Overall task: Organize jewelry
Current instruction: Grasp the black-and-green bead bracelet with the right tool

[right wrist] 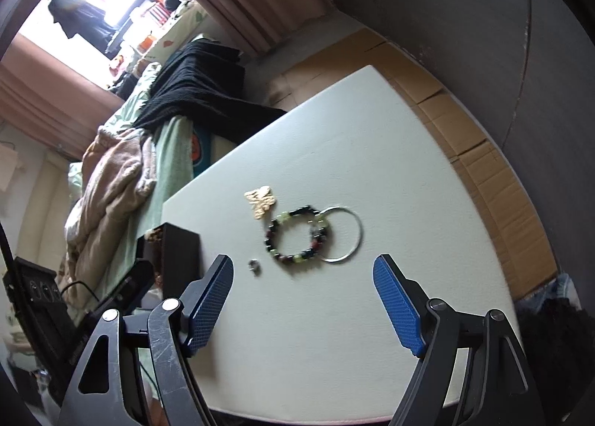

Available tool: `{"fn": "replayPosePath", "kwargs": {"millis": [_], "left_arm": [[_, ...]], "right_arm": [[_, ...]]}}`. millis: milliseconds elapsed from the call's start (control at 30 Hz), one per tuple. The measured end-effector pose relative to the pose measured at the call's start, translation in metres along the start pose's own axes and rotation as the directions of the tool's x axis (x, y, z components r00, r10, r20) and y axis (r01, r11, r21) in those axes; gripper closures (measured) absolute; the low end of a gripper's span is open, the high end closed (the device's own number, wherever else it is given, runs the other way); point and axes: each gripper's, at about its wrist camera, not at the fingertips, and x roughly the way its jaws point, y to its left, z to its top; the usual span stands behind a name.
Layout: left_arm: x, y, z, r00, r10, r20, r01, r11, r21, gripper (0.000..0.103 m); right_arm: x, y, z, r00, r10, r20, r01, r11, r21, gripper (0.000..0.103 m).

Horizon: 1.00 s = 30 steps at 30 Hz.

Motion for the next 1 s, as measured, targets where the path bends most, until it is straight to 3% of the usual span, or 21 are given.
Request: {"fn": "replayPosePath", "kwargs": {"millis": [200,567,700,733,867,1000], "left_arm": [[0.029,-0.013,-0.009,0.995,0.066,-0.077,-0.060,0.995,0.077,0.046],[0.072,-0.025,-0.025,0.972,0.194,-0.134,-0.163,0.963,0.213,0.056],[0.077,-0.026,-0.027,0.970,0.207,-0.131,-0.172,0.956,0.236,0.077],[0.077,-0.026,-0.027,0.967,0.223,-0.121,-0.188,0.950,0.248,0.089],[0.076,-0.020,-0.022,0.970,0.196,-0.140,-0.164,0.963,0.215,0.103],[0.066,-0.014,-0.013,0.979,0.170,-0.115,-0.147,0.972,0.182,0.103]], "right_arm": [[-0.002,-0.015,0.005,1.000,0.012,0.011,-0.013,0.999,0.035,0.025],[0.003,-0.017,0.011,1.000,-0.004,0.007,0.004,0.999,0.042,0.028],[0.008,-0.015,0.013,1.000,-0.014,0.000,0.014,0.999,0.035,0.028],[0.009,-0.015,0.013,1.000,-0.016,-0.002,0.016,0.999,0.030,0.031],[0.023,-0.013,0.015,0.999,-0.011,-0.032,0.011,1.000,0.024,0.045],[0.041,-0.008,0.016,0.998,-0.016,-0.068,0.016,1.000,0.010,0.062]]}}
